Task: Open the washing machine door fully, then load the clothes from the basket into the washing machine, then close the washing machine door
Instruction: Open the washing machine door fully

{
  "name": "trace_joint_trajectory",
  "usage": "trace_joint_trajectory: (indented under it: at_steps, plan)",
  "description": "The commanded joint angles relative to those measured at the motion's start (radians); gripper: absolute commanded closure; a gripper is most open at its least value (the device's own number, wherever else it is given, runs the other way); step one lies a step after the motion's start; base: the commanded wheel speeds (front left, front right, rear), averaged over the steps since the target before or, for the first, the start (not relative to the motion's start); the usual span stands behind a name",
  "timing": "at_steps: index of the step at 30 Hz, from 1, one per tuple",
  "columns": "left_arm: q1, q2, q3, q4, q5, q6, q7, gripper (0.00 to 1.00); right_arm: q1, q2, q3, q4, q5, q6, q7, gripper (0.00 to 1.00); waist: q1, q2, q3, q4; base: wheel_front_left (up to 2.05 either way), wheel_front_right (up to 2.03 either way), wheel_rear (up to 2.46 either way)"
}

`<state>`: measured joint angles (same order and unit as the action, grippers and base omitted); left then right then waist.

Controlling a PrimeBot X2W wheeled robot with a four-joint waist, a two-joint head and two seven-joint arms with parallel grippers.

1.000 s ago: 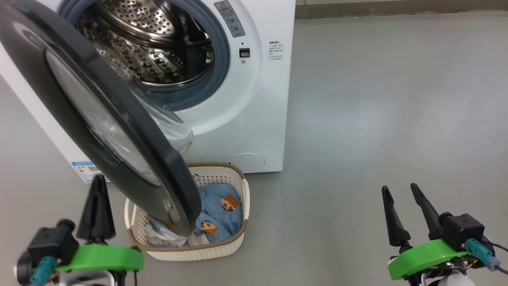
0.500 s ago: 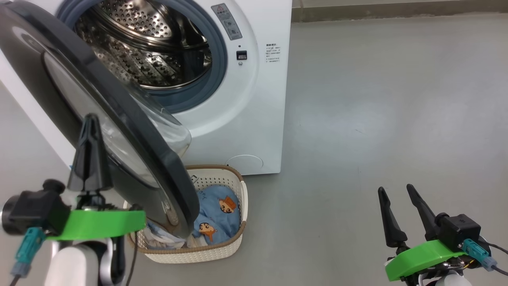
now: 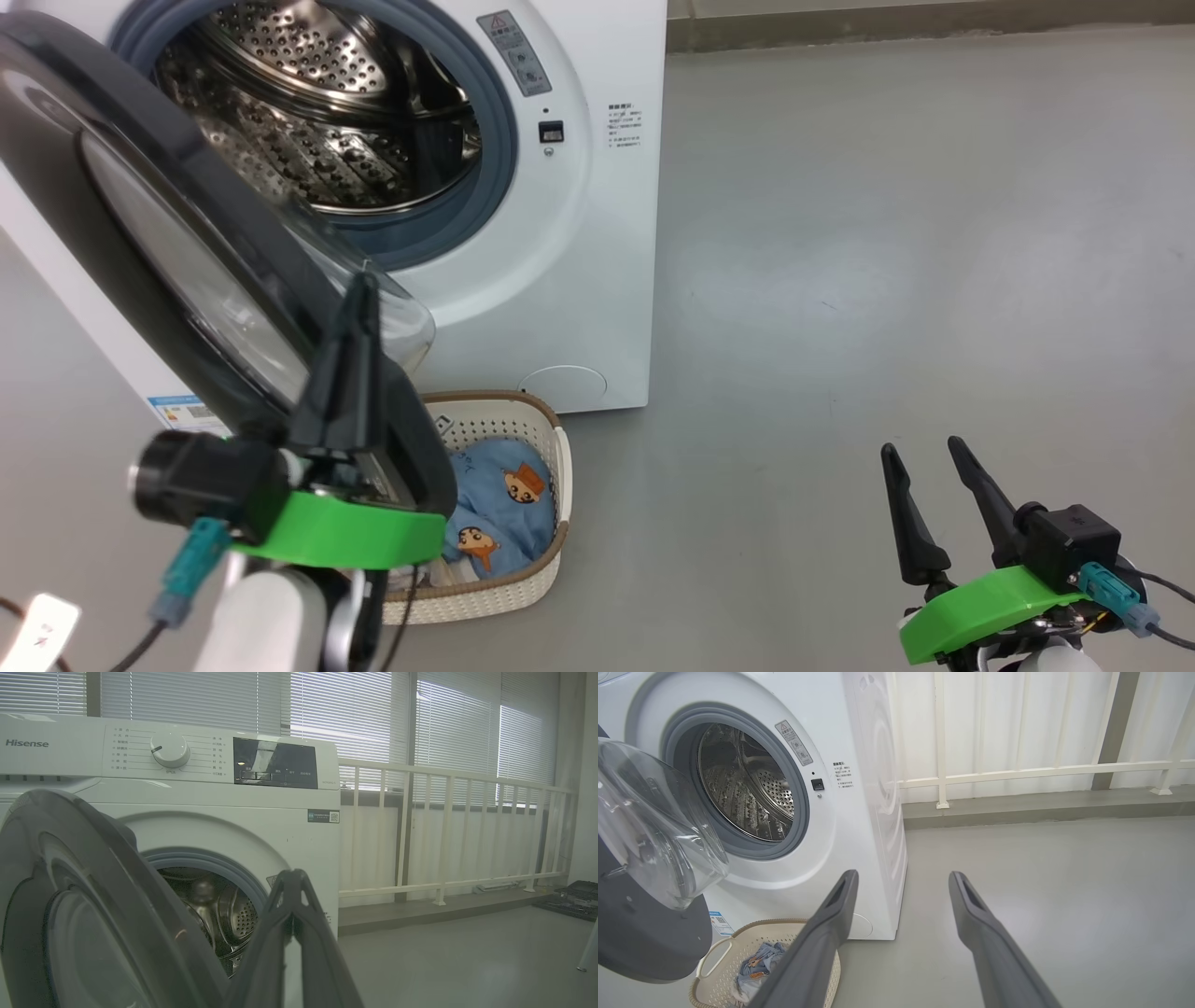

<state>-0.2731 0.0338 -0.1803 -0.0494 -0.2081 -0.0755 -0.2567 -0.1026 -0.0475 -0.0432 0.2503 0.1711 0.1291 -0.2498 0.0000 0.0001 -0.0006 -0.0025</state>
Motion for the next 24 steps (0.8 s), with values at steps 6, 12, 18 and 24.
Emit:
trace_joint_trajectory:
  at_steps: [6, 12, 18, 24]
  plan:
    - [-0.05, 0.016, -0.053, 0.072, -0.045, -0.003, -0.005, 1.0, -0.033, -0.003, 0.035, -0.017, 0.003, 0.002, -0.012, 0.0, 0.0, -0.0001, 0.001, -0.009, 0.0, 0.0, 0.0]
    - [-0.058, 0.016, -0.124, 0.196, -0.177, 0.013, -0.003, 1.0, -0.031, -0.003, 0.041, -0.017, 0.008, 0.002, -0.012, 0.0, 0.0, -0.0001, 0.003, -0.023, 0.0, 0.0, 0.0]
    - [-0.085, 0.016, -0.163, 0.29, -0.216, 0.02, -0.003, 1.0, -0.033, -0.003, 0.041, -0.015, 0.01, 0.002, -0.012, 0.0, 0.0, -0.0001, 0.011, -0.03, 0.0, 0.0, 0.0]
    - [-0.108, 0.016, -0.172, 0.377, -0.23, 0.024, -0.004, 1.0, -0.039, -0.003, 0.036, -0.015, 0.015, 0.002, -0.012, 0.0, 0.0, -0.0001, 0.019, -0.033, 0.0, 0.0, 0.0]
